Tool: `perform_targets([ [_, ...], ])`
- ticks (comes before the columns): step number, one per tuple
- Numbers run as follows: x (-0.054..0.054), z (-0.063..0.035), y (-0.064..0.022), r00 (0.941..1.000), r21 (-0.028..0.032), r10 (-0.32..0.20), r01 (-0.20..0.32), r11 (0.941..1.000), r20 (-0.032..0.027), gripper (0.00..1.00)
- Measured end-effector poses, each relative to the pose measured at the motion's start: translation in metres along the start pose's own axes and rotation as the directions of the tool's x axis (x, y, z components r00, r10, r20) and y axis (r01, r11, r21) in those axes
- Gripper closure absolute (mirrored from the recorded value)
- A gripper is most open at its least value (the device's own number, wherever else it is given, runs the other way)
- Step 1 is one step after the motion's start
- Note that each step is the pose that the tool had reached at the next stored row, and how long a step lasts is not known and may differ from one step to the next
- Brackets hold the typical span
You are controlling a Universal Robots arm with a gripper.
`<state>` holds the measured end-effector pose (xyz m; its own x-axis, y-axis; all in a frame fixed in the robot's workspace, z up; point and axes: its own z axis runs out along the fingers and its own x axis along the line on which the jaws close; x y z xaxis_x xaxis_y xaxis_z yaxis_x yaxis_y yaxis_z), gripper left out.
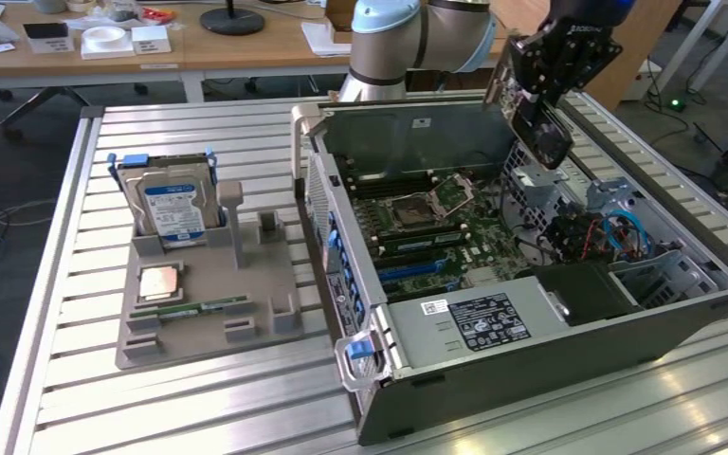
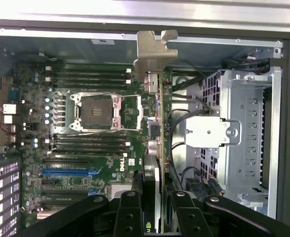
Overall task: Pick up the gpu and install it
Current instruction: 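Insert the gpu into the slot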
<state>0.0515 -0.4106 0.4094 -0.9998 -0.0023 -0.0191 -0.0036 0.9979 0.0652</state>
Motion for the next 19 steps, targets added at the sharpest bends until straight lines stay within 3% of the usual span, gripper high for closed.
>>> perform_targets([
  [6,-0.0001,0.0000,0.0000,0.9965,-0.0019,-0.083,0.083,0.9966,-0.0053,0.74],
  [11,-0.0001,0.0000,0.0000,0.9886,-0.0036,-0.150,0.150,0.9887,-0.0096,0.74],
  [15,-0.0001,0.0001,0.0000,0.9776,-0.0054,-0.210,0.210,0.9777,-0.0133,0.74],
  [19,-0.0001,0.0001,0.0000,0.9610,-0.0076,-0.276,0.276,0.9612,-0.0174,0.74],
])
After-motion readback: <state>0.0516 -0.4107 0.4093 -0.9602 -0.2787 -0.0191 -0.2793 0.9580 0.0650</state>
